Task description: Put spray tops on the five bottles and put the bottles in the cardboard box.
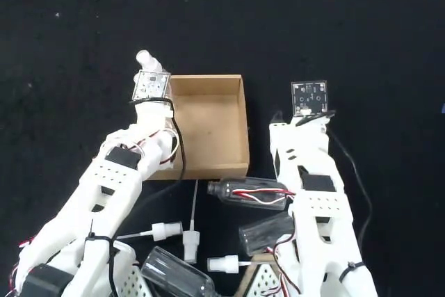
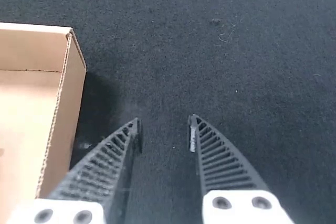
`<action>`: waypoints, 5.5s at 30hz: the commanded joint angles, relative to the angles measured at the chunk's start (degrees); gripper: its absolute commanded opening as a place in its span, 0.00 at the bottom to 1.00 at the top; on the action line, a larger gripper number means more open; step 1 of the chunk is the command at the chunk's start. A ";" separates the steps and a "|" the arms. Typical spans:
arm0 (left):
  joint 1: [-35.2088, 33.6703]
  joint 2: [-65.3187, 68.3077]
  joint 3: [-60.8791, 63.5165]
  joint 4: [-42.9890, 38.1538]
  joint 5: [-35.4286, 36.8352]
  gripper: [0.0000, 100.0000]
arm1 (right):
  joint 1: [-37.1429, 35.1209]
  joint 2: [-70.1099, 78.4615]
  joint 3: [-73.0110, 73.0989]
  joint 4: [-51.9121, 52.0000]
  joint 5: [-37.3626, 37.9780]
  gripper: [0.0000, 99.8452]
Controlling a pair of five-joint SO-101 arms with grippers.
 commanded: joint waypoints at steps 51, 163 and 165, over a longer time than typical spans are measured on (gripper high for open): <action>-3.74 2.81 -4.00 2.55 -2.20 0.03 | 0.53 0.57 -0.31 -1.49 0.00 0.13; 52.00 -12.75 3.56 45.98 -43.78 0.27 | 22.68 0.57 -11.03 7.38 -16.26 0.13; 52.00 -12.75 3.91 45.27 -43.78 0.27 | 22.59 0.57 -11.03 7.38 -16.26 0.13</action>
